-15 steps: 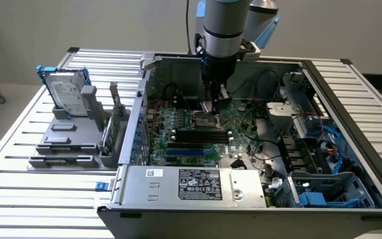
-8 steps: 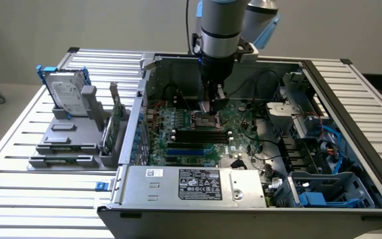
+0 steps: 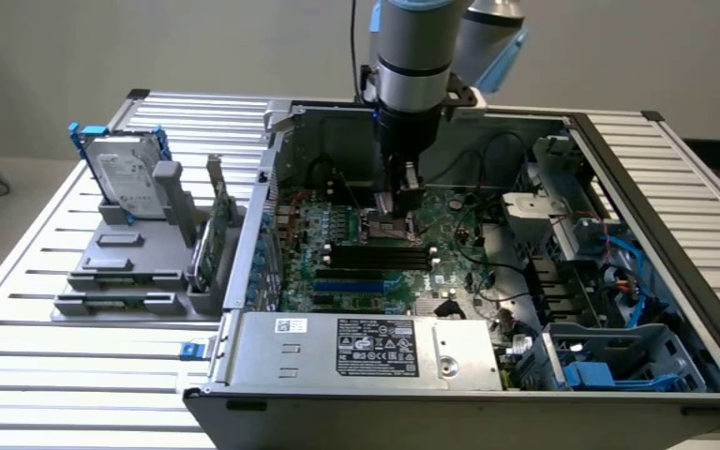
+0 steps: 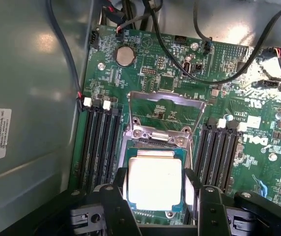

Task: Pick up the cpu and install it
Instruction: 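Place the cpu into insertion slot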

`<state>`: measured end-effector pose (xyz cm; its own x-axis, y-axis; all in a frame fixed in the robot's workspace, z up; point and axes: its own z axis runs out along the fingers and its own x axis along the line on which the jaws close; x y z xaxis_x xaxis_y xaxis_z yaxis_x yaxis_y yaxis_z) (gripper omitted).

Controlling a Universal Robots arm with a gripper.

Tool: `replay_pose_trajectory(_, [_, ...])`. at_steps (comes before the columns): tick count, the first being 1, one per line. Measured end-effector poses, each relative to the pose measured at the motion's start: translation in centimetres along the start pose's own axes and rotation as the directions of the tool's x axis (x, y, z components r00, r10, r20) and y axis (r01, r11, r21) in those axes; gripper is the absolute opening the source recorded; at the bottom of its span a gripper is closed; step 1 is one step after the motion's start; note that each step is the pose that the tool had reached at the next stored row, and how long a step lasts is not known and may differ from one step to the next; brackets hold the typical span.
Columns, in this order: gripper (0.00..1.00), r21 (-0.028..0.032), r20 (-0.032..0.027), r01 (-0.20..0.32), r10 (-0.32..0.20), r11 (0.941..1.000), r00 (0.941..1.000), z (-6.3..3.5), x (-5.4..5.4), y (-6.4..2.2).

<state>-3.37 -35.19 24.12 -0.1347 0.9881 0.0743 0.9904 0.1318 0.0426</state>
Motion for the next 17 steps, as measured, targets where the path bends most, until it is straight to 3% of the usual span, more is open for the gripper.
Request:
replay_pose_trajectory(8, [0.55,-0.0034,0.0129,-0.073,0.073,0.9974,0.9973,1.05,0.3,-0.23])
replay_pose_trajectory(17, [0.55,-0.0075,0.0161,-0.131,0.131,0.9914,0.9913,1.71,0.6,-0.77])
